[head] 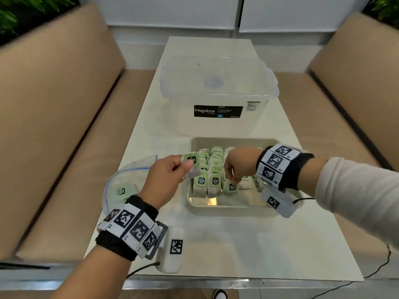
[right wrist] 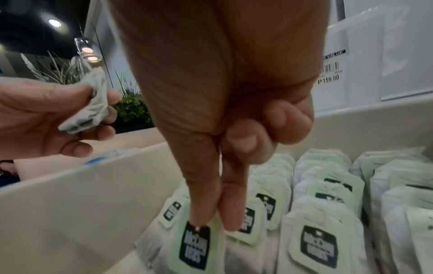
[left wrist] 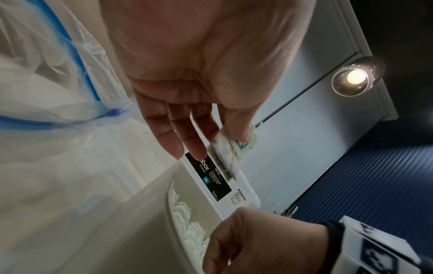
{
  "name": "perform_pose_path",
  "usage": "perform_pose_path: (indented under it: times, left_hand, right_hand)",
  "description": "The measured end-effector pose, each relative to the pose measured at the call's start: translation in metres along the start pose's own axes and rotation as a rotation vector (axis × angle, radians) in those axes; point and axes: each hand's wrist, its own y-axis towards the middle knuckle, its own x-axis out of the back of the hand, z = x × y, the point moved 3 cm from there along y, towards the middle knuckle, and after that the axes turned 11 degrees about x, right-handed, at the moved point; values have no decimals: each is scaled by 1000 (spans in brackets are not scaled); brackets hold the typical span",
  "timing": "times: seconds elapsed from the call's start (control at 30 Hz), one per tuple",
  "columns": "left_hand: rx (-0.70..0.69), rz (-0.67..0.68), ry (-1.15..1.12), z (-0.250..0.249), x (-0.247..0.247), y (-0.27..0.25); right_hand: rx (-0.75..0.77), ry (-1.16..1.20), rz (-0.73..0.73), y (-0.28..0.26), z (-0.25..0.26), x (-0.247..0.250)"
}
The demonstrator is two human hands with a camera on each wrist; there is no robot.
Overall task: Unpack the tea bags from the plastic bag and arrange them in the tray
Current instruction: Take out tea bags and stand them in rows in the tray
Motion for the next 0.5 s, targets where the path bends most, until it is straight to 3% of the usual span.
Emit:
perform_pose_path:
  times: [0.5]
  left_hand:
    - [3,-43,-25,10,-6,5]
  right_hand:
    - [-18,-34,34,23,-14,8]
